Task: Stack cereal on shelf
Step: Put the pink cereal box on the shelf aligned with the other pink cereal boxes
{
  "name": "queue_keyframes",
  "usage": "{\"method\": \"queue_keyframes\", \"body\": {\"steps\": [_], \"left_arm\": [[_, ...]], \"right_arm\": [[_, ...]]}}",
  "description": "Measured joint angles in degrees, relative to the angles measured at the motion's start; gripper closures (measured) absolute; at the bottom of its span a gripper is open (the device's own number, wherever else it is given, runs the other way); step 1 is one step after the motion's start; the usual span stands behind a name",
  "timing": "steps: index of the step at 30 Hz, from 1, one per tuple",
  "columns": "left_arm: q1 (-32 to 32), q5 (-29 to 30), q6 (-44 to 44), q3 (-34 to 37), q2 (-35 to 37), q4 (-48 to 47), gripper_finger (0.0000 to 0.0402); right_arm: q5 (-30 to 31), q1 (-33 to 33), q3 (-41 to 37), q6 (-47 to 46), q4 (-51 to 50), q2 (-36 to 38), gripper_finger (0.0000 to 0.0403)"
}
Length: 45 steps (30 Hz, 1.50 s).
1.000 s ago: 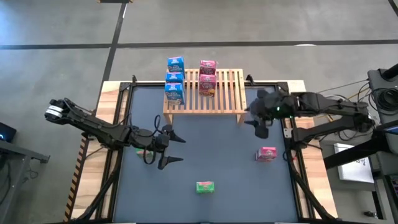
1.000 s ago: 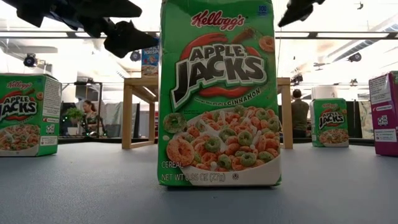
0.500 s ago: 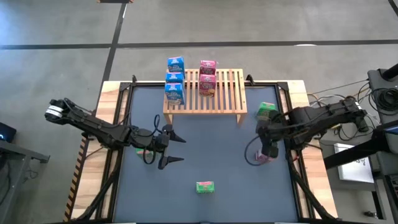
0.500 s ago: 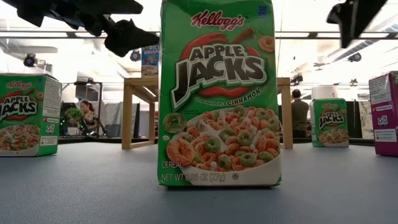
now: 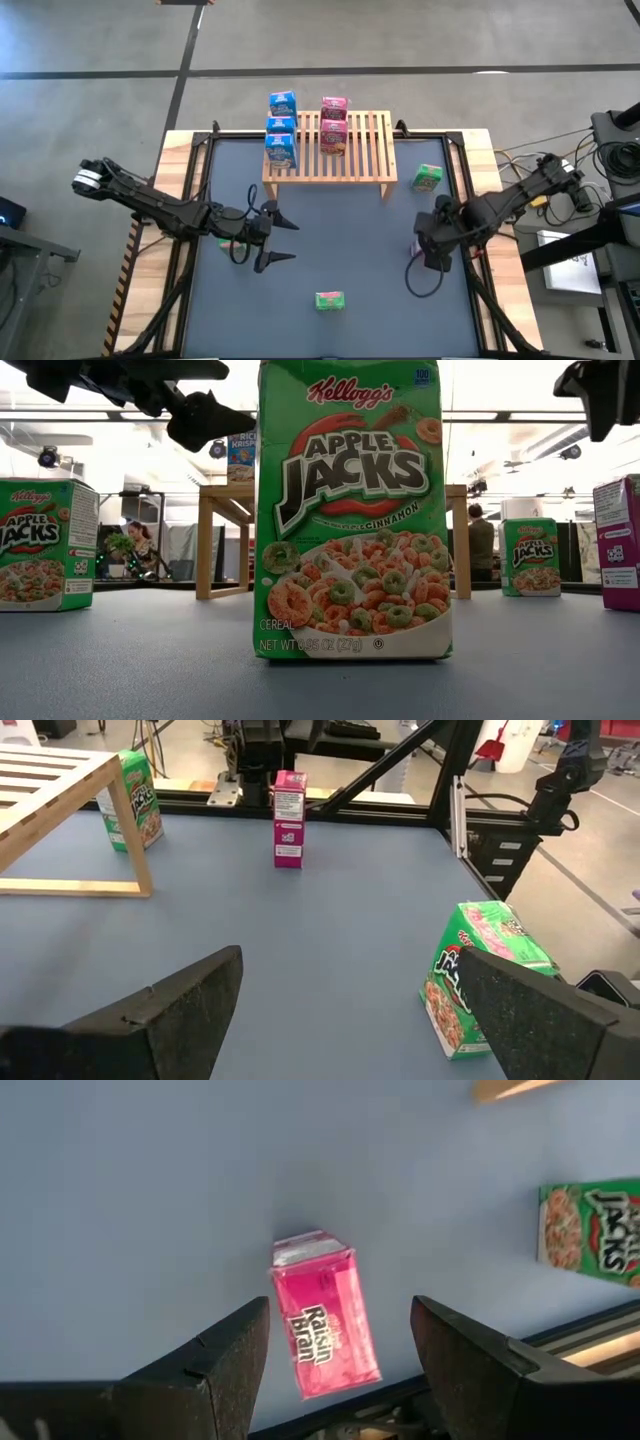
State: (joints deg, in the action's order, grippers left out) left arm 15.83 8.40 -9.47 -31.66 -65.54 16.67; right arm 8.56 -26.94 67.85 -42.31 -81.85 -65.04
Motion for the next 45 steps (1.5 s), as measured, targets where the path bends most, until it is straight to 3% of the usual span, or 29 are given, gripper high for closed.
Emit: {"method": "queue_keyframes", "body": {"steps": [20,32,36,45], "left_arm": [[0.0,-0.73,-0.68,0.2,-6.72,2.13,0.0048],[-0.01,-1.63,-0.68,0.2,-7.04,3.43,0.0048],[-0.01,-1.62,-0.68,0.2,-7.02,3.43,0.0048],[-0.01,-1.62,-0.66,0.2,-7.02,3.34,0.0048]], "right_arm": [[-2.55,-2.43,-10.68,1.43,5.4,0.63,0.0169],[-2.51,-2.43,-16.33,2.52,10.16,1.25,0.0117],[-2.51,-2.43,-16.45,2.56,10.11,1.31,0.014],[-2.52,-2.43,-16.45,2.9,10.21,2.41,0.0234]]}}
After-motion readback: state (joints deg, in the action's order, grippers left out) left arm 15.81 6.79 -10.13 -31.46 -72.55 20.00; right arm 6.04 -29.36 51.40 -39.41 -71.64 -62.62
